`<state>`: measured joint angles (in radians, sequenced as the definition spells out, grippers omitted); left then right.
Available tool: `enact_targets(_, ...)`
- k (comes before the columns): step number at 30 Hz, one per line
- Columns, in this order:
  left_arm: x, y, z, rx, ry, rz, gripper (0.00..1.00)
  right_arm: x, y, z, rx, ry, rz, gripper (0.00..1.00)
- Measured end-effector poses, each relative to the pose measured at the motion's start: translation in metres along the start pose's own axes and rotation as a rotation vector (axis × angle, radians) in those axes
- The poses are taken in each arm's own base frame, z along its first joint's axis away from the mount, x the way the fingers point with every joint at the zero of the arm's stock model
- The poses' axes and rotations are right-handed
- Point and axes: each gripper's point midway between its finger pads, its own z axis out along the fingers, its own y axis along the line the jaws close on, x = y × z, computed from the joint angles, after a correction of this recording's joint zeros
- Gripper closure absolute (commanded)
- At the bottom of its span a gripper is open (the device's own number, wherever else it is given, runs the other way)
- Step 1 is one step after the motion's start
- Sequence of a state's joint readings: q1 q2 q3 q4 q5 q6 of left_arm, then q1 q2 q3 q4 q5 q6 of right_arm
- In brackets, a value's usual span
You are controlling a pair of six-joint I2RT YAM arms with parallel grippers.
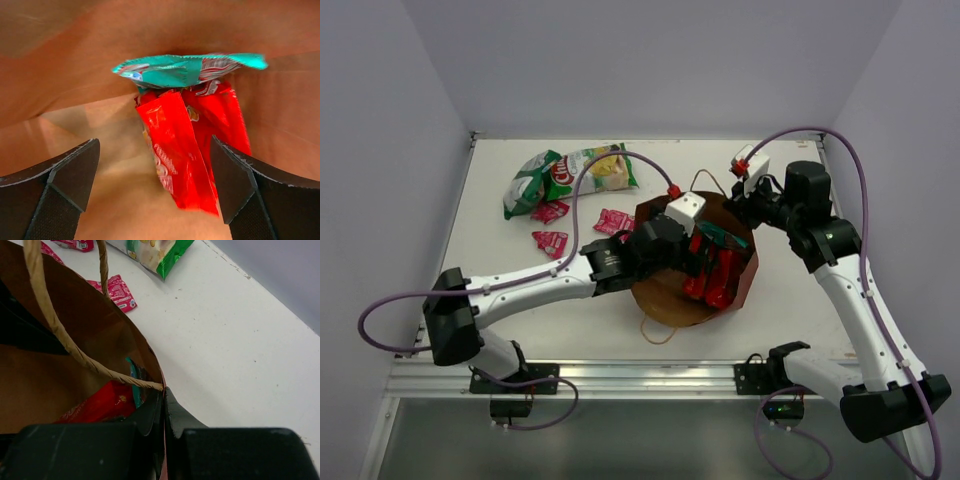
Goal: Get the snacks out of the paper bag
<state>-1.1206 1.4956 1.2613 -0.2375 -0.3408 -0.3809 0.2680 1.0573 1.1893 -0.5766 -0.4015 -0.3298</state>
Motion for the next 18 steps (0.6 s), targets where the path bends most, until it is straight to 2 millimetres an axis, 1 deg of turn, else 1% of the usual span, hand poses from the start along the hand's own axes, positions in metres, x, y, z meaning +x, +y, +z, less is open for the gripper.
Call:
enact_targets(2,0.012,-0.002,0.016,-0.012,0.022,0.007,0.06,0.0,0.0,0.0,0.0,-0.001,0.004,1.0)
enact_targets(5,0.031,-0.004,0.041,-0.028,0.066,0.023,0.13,0.0,0.0,0.0,0.0,-0.001,0.008,1.0)
enact_targets(8,0.049,-0.004,0.057,-0.048,0.106,0.033,0.37,0.001,0.0,0.001,0.0,-0.001,0.012,1.0)
enact_targets(9,0.054,-0.002,0.061,-0.058,0.114,0.036,0.58,0.001,0.0,0.001,0.0,-0.001,0.013,1.0)
enact_targets(11,0.058,0.002,0.064,-0.083,0.121,0.039,0.77,0.003,0.0,0.002,0.001,-0.002,0.014,1.0)
enact_targets(12,0.059,0.003,0.064,-0.091,0.122,0.04,0.93,0.004,0.0,0.002,0.002,0.0,0.014,1.0)
enact_targets(13,0.057,0.004,0.063,-0.096,0.118,0.037,0.99,0.004,0.0,0.002,0.005,-0.003,0.013,1.0)
enact_targets(16,0.055,0.007,0.058,-0.102,0.121,0.058,1.0,0.004,-0.001,0.002,0.015,-0.007,0.011,1.0)
enact_targets(18,0.045,0.009,0.047,-0.101,0.118,0.073,1.0,0.004,-0.002,0.002,0.019,-0.008,0.01,1.0)
